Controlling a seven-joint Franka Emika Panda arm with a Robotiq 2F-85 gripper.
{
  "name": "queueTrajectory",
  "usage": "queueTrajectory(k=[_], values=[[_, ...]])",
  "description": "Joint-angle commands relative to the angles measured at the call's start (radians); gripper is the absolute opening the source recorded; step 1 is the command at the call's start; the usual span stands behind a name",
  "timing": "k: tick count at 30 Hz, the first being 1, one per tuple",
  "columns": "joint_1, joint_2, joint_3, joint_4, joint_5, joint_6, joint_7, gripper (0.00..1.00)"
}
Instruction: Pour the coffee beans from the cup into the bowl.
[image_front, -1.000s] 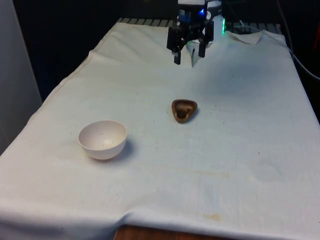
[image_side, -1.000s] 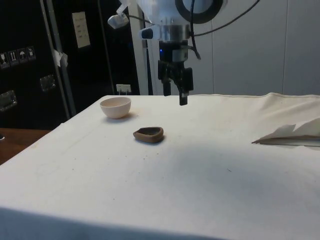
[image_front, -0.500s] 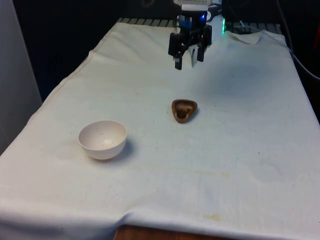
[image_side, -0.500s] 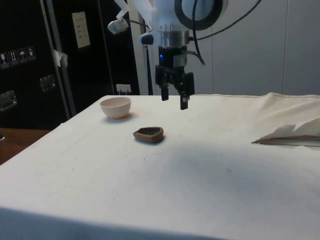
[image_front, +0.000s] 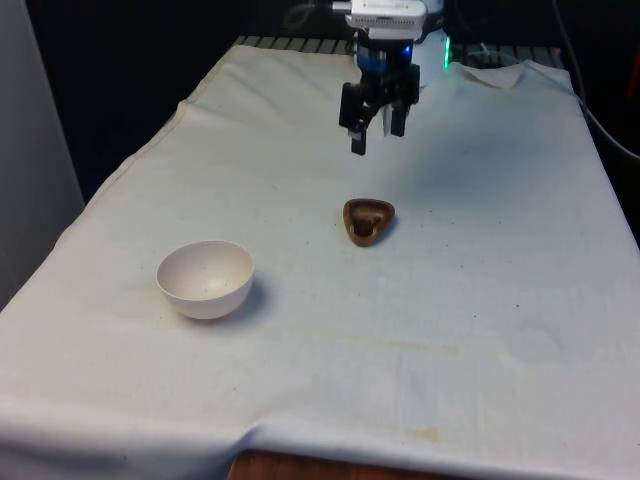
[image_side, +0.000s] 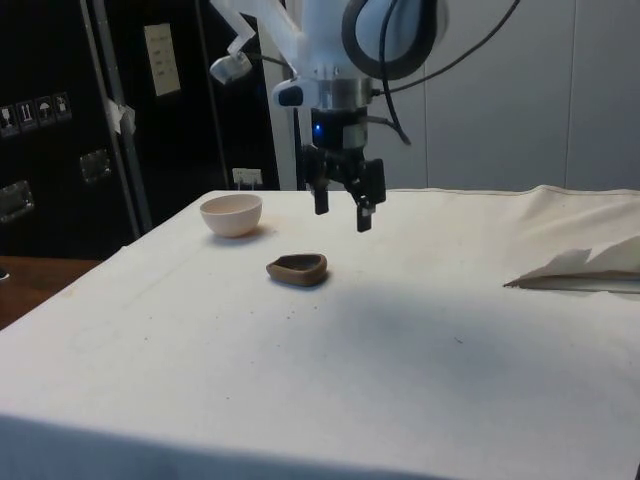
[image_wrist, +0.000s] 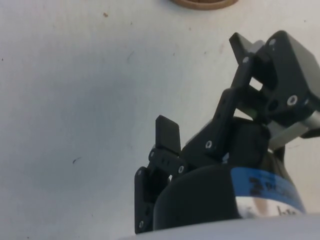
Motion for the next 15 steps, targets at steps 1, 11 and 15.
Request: queueTrajectory(k=[1,11,15], values=[[0.001,0.012,0.000,0.005,-0.007,0.015,-0.008,1.00],[0.000,0.051,0.000,0.024,-0.005,0.026,-0.080,1.00],[-0.001,0.061,-0.001,0.027,-0.005,0.032,-0.113,1.00]])
